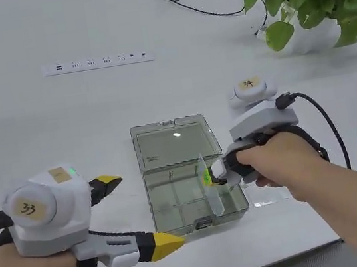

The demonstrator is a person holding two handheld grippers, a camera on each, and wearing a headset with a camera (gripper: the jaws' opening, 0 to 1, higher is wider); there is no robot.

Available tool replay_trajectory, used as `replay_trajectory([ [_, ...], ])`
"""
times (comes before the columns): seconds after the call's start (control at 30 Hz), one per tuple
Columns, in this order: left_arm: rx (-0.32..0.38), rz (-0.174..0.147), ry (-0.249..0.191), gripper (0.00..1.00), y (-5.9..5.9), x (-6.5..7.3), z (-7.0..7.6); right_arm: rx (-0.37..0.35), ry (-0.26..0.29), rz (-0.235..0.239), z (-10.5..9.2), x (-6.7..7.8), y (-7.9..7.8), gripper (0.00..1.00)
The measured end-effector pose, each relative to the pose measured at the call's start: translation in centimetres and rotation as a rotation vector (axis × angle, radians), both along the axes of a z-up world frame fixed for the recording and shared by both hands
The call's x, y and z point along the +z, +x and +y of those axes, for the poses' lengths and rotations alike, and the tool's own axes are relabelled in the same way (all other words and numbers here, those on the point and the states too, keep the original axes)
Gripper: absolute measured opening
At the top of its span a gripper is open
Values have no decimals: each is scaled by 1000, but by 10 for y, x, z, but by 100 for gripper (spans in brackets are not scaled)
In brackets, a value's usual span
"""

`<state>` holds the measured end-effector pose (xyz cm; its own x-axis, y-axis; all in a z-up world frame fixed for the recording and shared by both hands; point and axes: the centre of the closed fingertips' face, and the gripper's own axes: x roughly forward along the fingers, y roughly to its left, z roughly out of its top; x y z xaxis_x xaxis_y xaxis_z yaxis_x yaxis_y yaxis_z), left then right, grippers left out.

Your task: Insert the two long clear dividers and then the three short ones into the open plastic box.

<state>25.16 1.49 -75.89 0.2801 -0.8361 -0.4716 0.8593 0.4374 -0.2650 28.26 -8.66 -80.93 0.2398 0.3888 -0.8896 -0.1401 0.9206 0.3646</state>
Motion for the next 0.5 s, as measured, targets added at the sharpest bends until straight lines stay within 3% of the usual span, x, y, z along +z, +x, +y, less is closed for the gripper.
replay_trajectory([
  [0.5,14,5,6,97,0,0,1,7,31,6,1,-14,-1,10],
])
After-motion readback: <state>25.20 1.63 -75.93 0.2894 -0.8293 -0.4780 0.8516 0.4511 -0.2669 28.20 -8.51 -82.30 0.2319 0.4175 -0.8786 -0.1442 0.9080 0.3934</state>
